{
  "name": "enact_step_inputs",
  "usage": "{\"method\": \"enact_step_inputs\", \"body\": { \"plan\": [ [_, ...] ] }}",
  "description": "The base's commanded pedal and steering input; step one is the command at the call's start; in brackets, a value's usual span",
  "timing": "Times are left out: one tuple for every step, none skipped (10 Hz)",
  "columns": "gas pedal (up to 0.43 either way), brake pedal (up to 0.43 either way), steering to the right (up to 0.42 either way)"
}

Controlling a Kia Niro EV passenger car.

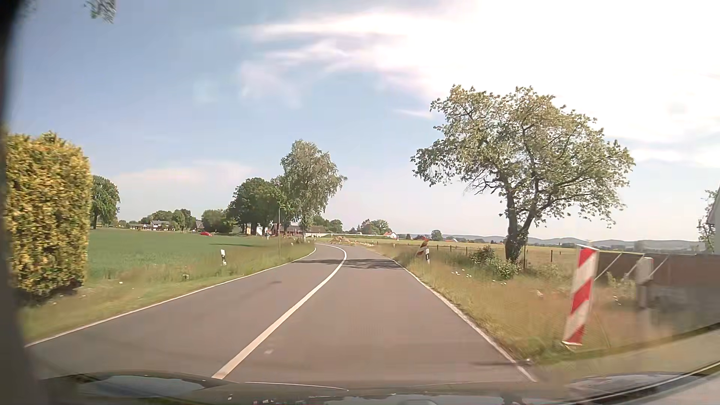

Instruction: Follow the waypoints while adhering to traffic rules and regulations

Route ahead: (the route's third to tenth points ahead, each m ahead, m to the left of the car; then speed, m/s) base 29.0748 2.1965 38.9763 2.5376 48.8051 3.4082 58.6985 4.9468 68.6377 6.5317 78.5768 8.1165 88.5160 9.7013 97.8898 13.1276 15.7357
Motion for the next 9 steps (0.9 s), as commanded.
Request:
{"method": "enact_step_inputs", "body": {
  "plan": [
    [0.150,0.000,-0.006],
    [0.150,0.000,-0.006],
    [0.150,0.000,-0.007],
    [0.150,0.000,-0.008],
    [0.150,0.000,-0.011],
    [0.150,0.000,-0.014],
    [0.150,0.000,-0.015],
    [0.150,0.000,-0.015],
    [0.150,0.000,-0.015]
  ]
}}
